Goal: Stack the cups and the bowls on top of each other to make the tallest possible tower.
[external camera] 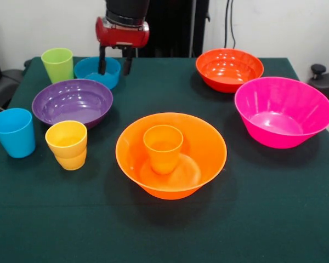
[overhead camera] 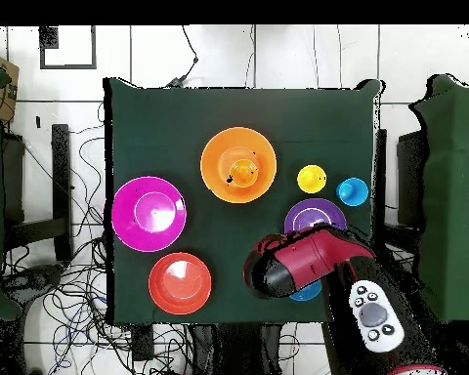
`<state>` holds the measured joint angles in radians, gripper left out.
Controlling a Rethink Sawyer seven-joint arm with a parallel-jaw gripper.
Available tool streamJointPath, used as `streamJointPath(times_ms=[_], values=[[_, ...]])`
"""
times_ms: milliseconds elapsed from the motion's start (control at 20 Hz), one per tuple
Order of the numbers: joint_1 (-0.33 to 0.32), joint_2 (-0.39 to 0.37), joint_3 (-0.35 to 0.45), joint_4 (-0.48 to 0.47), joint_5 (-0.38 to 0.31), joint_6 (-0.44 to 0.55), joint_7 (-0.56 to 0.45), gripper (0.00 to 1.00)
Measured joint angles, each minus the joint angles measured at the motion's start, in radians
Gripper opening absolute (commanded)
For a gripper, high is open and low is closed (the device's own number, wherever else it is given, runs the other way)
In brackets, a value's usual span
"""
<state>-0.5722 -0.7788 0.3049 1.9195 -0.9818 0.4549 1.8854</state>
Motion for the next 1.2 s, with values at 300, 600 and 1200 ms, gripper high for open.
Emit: streamJointPath(times_ms=[300,600,1200], values=[[0.021,0.041,-0.054,-0.015,0.001,-0.016,0.027,1.00],[-0.023,0.052,-0.064,-0.027,0.011,-0.016,0.027,1.00],[-0.063,0.134,-0.060,-0.065,0.024,-0.016,0.027,1.00]])
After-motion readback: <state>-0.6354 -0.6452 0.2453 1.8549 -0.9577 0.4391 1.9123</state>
